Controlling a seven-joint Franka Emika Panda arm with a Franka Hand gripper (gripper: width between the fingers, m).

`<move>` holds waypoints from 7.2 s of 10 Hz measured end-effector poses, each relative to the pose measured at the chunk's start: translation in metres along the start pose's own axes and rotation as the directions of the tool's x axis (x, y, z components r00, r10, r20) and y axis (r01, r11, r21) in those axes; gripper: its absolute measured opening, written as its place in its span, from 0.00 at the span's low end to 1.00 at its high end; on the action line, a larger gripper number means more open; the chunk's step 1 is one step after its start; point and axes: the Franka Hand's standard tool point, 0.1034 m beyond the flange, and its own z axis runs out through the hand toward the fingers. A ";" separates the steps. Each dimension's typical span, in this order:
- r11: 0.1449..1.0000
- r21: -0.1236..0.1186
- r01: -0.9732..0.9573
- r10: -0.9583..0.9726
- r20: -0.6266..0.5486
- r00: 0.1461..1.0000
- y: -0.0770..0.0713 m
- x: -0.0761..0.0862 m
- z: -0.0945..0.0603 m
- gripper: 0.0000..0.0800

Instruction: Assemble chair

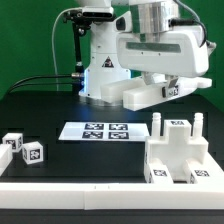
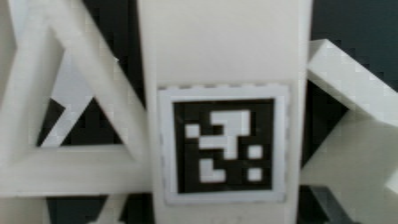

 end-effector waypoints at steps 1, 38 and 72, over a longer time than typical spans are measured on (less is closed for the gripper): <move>0.999 -0.017 0.033 -0.033 -0.003 0.999 -0.001 0.000 -0.001 0.35; 0.637 -0.125 0.761 -0.769 -0.033 0.639 -0.099 0.026 0.023 0.36; 0.442 -0.048 0.896 -0.887 0.130 0.444 0.029 0.220 -0.021 0.81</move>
Offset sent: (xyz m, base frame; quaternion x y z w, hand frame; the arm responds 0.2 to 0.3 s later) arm 0.0609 0.0394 0.0259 -0.0002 -0.0388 -0.2343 0.9714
